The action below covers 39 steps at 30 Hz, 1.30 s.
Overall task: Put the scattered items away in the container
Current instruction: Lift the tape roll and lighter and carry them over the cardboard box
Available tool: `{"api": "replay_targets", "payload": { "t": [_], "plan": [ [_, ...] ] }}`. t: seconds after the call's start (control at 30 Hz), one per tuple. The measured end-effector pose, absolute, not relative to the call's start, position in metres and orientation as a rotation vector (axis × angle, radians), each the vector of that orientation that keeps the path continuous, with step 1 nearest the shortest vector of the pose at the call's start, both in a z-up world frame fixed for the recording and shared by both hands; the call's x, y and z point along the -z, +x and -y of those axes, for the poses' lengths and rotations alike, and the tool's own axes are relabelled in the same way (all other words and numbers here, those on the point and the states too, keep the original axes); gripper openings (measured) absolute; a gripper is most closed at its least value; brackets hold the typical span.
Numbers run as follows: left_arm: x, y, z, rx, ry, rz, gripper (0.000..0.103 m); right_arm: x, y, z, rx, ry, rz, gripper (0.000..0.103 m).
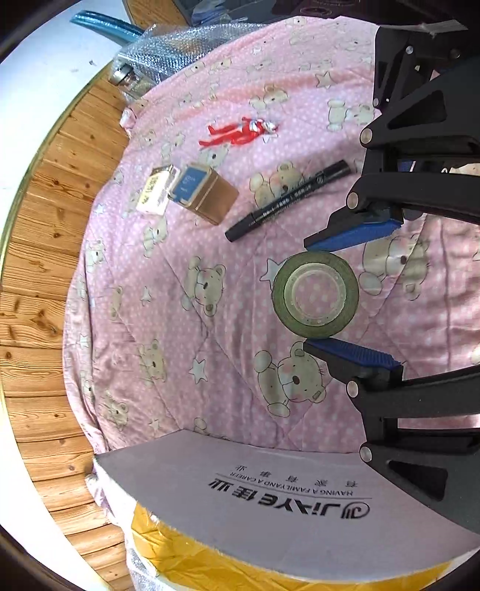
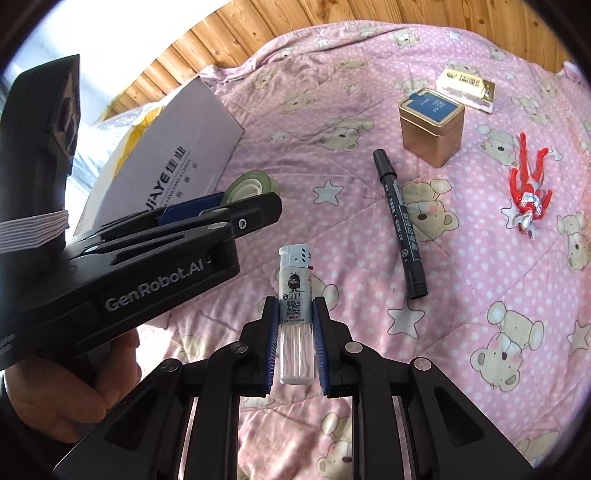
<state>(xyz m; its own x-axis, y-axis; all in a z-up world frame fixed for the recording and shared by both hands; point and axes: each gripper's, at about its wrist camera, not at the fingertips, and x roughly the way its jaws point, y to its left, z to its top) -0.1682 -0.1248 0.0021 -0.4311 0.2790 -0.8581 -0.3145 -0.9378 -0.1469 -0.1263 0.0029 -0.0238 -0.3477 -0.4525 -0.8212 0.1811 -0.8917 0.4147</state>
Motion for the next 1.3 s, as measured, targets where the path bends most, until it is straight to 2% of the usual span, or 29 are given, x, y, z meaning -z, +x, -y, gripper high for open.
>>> {"api": "replay_targets", "payload": {
  "t": [0.43, 1.3],
  "plan": [
    [-0.052, -0.132, 0.137, -2.421, -1.306, 0.023, 0.049, -0.009, -0.100, 0.004, 2.302, 1.442, 0.364, 0.019],
    [-0.106, -0.082, 0.187, -2.479, -1.145, 0.169, 0.049, -0.068, -0.057, 0.024, 2.367, 1.335, 0.304, 0.019]
  ]
}}
